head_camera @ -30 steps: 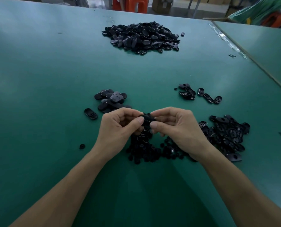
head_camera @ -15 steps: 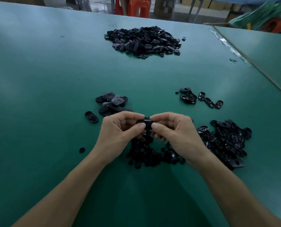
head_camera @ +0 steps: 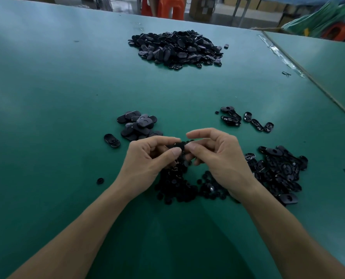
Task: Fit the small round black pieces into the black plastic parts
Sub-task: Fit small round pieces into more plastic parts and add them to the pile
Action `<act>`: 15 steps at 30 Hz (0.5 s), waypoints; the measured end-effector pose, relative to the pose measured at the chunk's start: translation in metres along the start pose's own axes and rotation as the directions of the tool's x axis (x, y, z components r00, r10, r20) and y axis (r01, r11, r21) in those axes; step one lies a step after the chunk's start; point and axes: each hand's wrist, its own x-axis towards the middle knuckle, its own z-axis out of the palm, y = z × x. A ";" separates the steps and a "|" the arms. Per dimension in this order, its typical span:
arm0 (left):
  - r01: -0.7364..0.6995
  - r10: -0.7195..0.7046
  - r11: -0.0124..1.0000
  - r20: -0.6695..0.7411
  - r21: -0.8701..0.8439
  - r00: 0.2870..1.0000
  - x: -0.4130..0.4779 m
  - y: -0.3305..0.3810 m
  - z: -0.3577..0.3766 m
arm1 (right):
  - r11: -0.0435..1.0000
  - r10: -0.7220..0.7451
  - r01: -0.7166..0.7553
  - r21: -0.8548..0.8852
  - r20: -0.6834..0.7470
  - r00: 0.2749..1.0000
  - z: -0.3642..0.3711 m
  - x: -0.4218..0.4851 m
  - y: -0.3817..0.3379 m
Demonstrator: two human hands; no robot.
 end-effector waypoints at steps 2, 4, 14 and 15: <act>-0.006 0.005 1.000 -0.034 -0.026 0.999 0.001 -0.001 0.001 | 0.972 -0.041 0.031 -0.235 -0.037 0.998 -0.004 0.000 0.002; -0.018 0.013 0.998 -0.080 -0.060 0.997 0.002 -0.003 0.001 | 0.875 -0.060 0.048 -0.481 -0.008 0.998 -0.007 -0.002 0.004; -0.050 0.043 0.997 -0.113 -0.061 0.993 0.003 -0.005 -0.001 | 0.708 0.028 0.042 -0.705 0.088 0.996 0.001 -0.006 0.010; -0.050 0.041 0.996 -0.121 -0.068 0.992 0.002 -0.004 -0.001 | 0.715 0.036 0.039 -0.699 0.092 0.995 0.001 -0.005 0.009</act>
